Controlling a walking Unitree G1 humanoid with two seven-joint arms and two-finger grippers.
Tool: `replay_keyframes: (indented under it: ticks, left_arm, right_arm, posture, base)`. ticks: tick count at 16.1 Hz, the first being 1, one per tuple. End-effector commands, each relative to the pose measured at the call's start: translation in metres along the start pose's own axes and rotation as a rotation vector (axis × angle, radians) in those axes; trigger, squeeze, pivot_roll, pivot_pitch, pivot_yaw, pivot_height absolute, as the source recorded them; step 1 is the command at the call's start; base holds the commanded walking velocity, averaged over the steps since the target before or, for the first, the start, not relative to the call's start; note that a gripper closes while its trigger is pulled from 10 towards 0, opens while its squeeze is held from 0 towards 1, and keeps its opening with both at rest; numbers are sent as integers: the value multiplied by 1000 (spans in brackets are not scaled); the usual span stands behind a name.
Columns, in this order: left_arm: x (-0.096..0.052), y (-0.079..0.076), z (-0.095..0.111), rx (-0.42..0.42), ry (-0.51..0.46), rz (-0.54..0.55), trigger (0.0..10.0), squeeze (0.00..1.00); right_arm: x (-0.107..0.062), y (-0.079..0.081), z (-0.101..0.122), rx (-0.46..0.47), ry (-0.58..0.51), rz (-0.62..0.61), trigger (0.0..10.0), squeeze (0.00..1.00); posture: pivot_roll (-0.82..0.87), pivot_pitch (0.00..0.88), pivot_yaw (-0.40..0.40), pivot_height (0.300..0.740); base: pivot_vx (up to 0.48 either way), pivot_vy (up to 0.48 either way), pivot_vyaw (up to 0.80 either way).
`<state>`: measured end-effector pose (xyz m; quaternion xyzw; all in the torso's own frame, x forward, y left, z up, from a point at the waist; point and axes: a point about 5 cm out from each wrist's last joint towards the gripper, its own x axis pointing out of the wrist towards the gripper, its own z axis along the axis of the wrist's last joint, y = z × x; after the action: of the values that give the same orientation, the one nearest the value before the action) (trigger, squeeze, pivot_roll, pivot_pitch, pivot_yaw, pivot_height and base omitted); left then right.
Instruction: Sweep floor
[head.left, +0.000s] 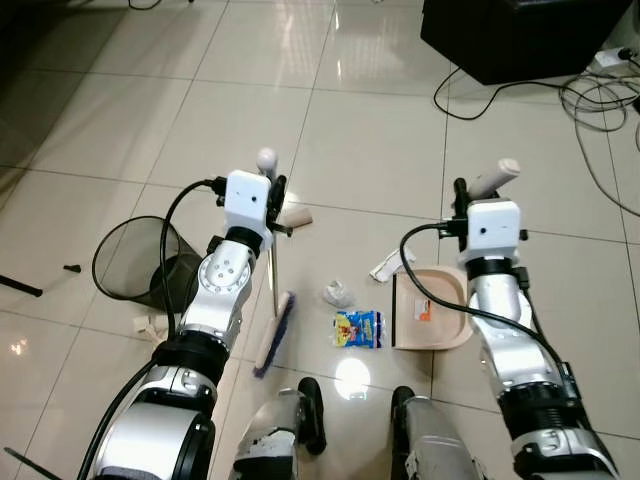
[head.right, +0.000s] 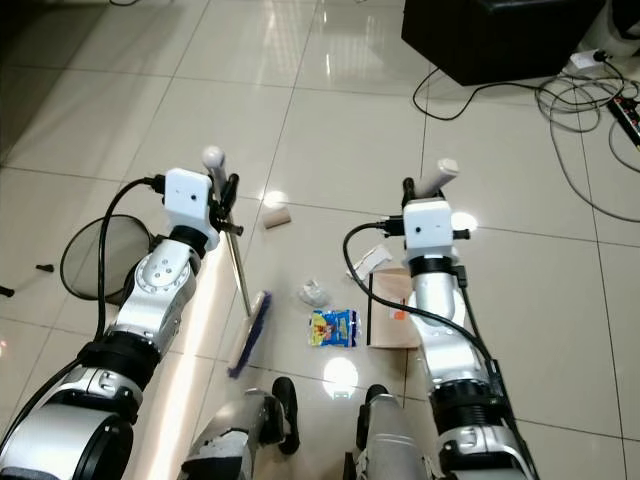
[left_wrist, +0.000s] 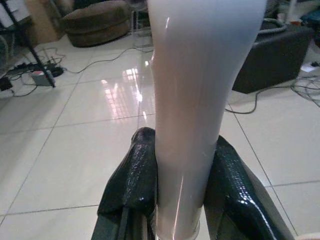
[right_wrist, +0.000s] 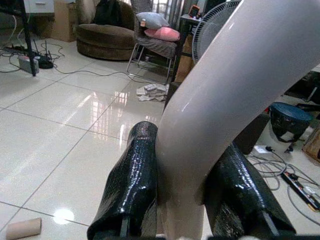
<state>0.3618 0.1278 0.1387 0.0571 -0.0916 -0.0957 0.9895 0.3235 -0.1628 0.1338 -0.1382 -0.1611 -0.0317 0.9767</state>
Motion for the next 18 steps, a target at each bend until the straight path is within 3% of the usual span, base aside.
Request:
replay_keyframes:
  ticks: [1,3,7,11,12,15,16,18]
  left_arm:
    - [-4,1,-11,-41,42,39,10000,0]
    - [1,-8,-7,-169,26,63,10000,0]
    - [7,-17,-5,-222,26,45,10000,0]
    - [13,-14,3,-298,1,93,10000,0]
    - [20,-14,14,-375,-30,101,10000,0]
    - [28,-19,27,-446,-57,43,10000,0]
    - [31,-28,32,-504,-57,-26,10000,0]
    - [33,-37,41,-518,-87,-112,10000,0]
  right_arm:
    - [-9,15,-10,64,59,17,10000,0]
    - [-3,27,4,126,23,13,10000,0]
    - [1,31,16,138,-9,64,10000,0]
    - [-7,23,-1,131,59,17,10000,0]
    - [-10,21,-6,145,95,-22,10000,0]
    - [-10,22,-9,145,109,-35,10000,0]
    - [-11,21,-10,149,114,-47,10000,0]
    - [-9,19,-11,148,116,-56,10000,0]
  posture:
    - [102,358,137,740]
    - [75,347,141,740]
    - [33,346,145,740]
    - [48,325,139,740]
    - [60,329,141,740]
    - [68,316,149,740]
    - [71,308,155,740]
    - [69,302,157,740]
  base:
    - [0,0,0]
    - [0,0,0]
    - [0,0,0]
    - [0,0,0]
    - [0,0,0]
    - [0,0,0]
    - [0,0,0]
    - [0,0,0]
